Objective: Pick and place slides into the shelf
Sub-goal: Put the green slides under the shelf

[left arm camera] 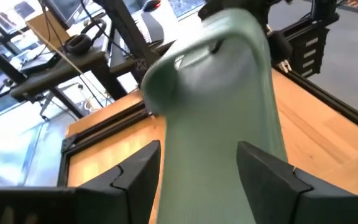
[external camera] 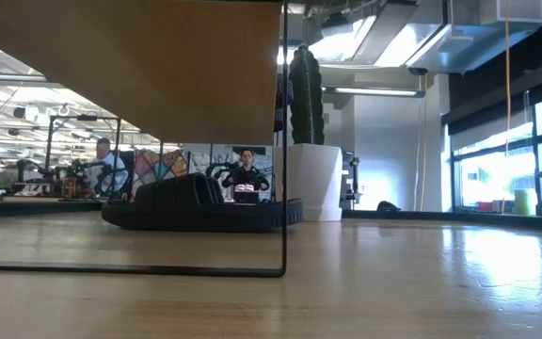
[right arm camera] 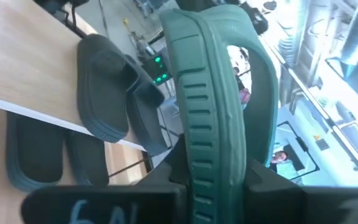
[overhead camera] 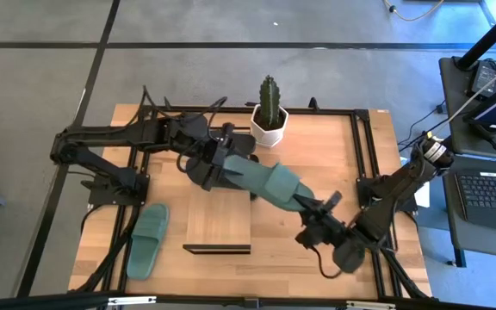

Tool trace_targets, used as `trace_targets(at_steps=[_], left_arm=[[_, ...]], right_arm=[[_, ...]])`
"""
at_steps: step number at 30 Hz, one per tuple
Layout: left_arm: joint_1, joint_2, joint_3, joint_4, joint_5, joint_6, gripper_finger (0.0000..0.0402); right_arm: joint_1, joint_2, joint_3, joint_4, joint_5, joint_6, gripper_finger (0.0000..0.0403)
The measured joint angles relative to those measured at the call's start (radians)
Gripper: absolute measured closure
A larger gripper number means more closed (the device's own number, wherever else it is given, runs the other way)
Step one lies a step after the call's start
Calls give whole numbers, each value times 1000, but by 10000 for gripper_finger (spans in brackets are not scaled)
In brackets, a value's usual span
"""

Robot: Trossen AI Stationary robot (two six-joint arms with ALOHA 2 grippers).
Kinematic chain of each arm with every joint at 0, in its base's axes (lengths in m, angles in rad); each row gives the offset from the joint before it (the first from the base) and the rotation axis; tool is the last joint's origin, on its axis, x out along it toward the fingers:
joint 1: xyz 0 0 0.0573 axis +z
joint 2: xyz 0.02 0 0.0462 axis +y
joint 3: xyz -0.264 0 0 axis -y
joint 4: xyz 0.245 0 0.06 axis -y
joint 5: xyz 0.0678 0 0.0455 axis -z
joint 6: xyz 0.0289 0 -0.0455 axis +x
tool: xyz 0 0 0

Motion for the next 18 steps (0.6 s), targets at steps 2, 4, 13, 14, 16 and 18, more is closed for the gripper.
trace_targets(at_steps=[2, 4, 13, 14, 16, 18], left_arm=[[0, -16, 0, -25, -15, -4, 201], [0, -29, 0, -36, -24, -4, 201], [1, -81, -2, -107, -58, -9, 202], [2, -90, -2, -124, -65, -9, 202], [2, -107, -2, -161, -74, -11, 202], [1, -127, -2, -210, -74, -32, 202]], right_arm=[[34, 0, 0, 1, 41, 15, 358], [64, -1, 0, -4, 61, 34, 358], [165, -2, 0, -4, 62, 56, 358], [173, -2, 0, -4, 66, 57, 358], [191, -3, 0, -4, 68, 56, 358], [209, -3, 0, -7, 63, 56, 357]])
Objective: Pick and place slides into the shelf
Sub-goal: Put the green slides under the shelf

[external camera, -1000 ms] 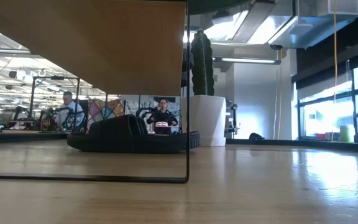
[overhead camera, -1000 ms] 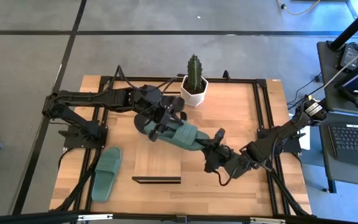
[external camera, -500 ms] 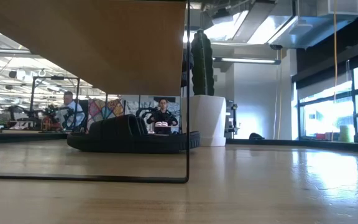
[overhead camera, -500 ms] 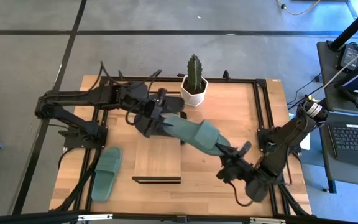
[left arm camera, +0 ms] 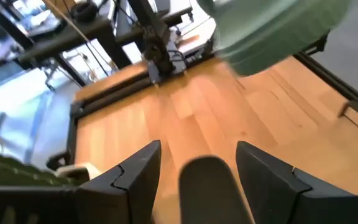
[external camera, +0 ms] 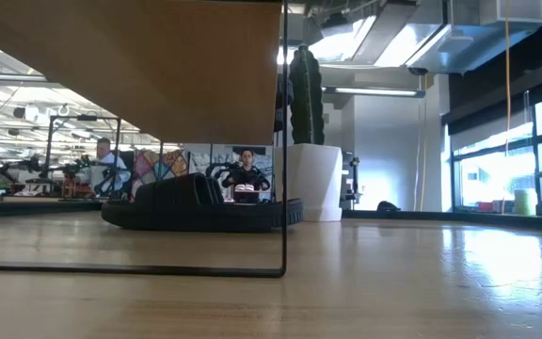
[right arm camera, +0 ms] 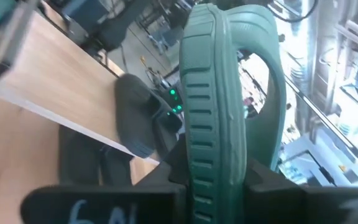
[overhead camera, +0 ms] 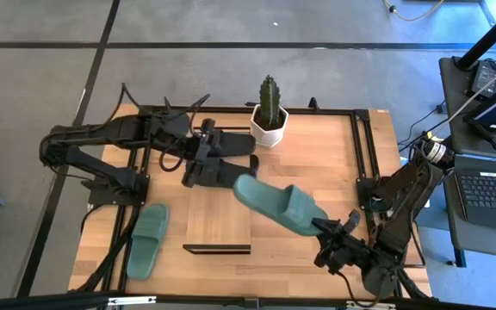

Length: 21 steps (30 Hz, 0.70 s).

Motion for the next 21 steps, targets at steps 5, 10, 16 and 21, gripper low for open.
trace_targets(at_steps=[5, 10, 16, 21], left_arm=[[-1, -40, 0, -117, 4, -87, 202], [-12, -50, 0, -190, 4, -145, 202], [-28, -54, 0, -212, 5, -162, 202], [-29, -54, 0, -225, 5, -161, 202]], right_arm=[[34, 0, 0, -5, -2, 41, 354], [44, 0, 1, -105, -4, 216, 356], [72, 0, 1, -215, -5, 410, 357], [106, 0, 1, -218, -7, 537, 357]])
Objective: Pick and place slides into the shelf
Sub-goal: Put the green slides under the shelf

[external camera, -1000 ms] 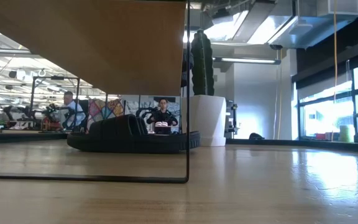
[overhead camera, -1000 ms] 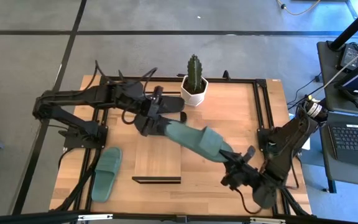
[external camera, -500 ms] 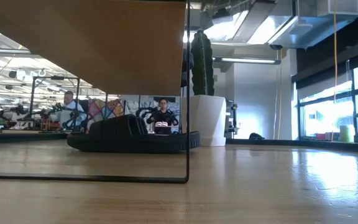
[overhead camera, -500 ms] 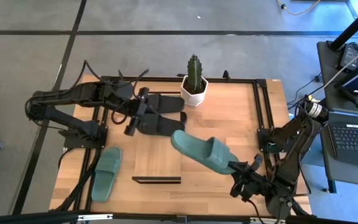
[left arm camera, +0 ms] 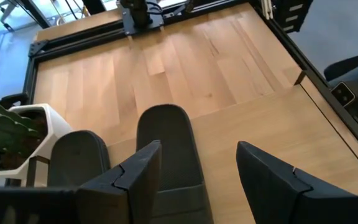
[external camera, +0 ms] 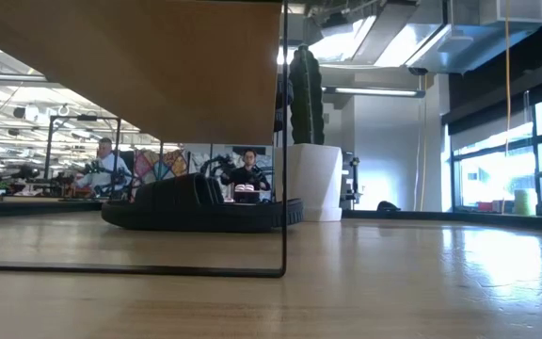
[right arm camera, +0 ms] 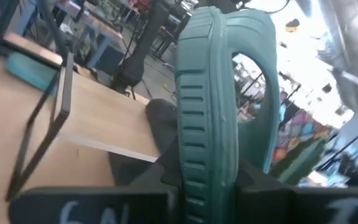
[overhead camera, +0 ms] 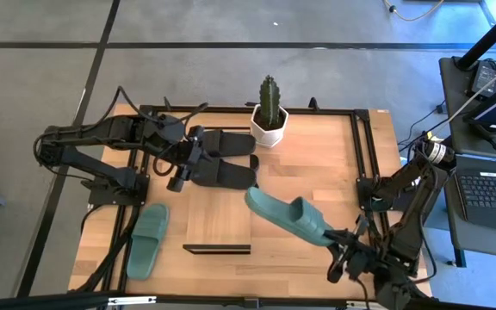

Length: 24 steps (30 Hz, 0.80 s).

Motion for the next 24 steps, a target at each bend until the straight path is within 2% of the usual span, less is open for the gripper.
trace_targets(at_steps=[4, 7, 10, 14, 16, 17, 19, 24], left_arm=[[0, 0, 0, 0, 0, 1, 202], [0, 0, 0, 0, 0, 1, 202], [0, 0, 0, 0, 0, 1, 202], [0, 0, 0, 4, 0, 1, 202], [0, 0, 0, 4, 0, 1, 202], [0, 0, 0, 4, 0, 1, 202], [0, 1, 0, 6, 0, 2, 202], [0, 1, 0, 12, 0, 1, 202]], right_arm=[[3, -1, 0, -25, -61, 113, 357], [7, -21, 0, -69, -249, 270, 358], [5, -38, 0, -239, -460, 605, 358], [-9, -43, 2, -589, -659, 1203, 358], [-12, -44, 1, -746, -861, 1436, 358], [-11, -40, -5, -806, -929, 1498, 358], [-8, -52, 4, -862, -996, 1589, 358], [-5, -62, 3, -1028, -1045, 1788, 358]])
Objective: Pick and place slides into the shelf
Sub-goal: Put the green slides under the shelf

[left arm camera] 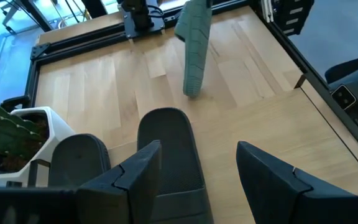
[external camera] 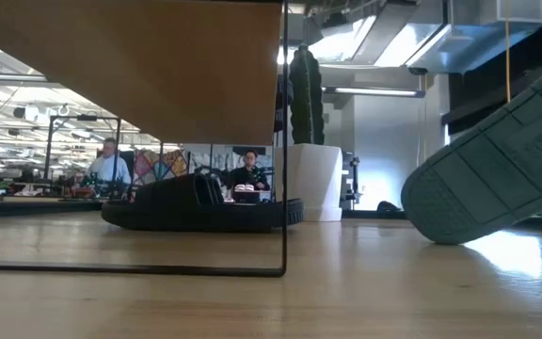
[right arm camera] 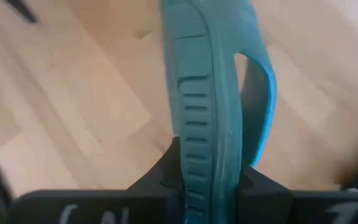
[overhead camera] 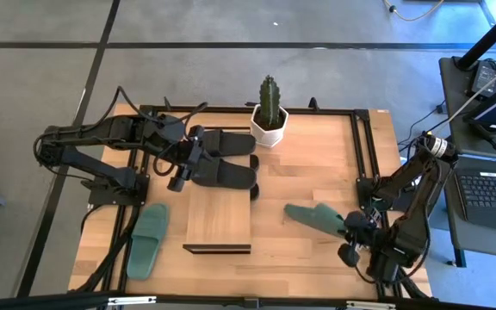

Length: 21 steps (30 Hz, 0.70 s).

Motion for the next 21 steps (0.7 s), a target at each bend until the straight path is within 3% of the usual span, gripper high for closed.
trace_targets(at_steps=[11, 21], left_arm=[[0, 0, 0, 4, 0, 0, 202], [1, 1, 0, 4, -5, 20, 202]], right_arm=[[-128, 62, -6, -316, -26, -23, 358], [-298, 66, -52, -300, 76, -137, 358]])
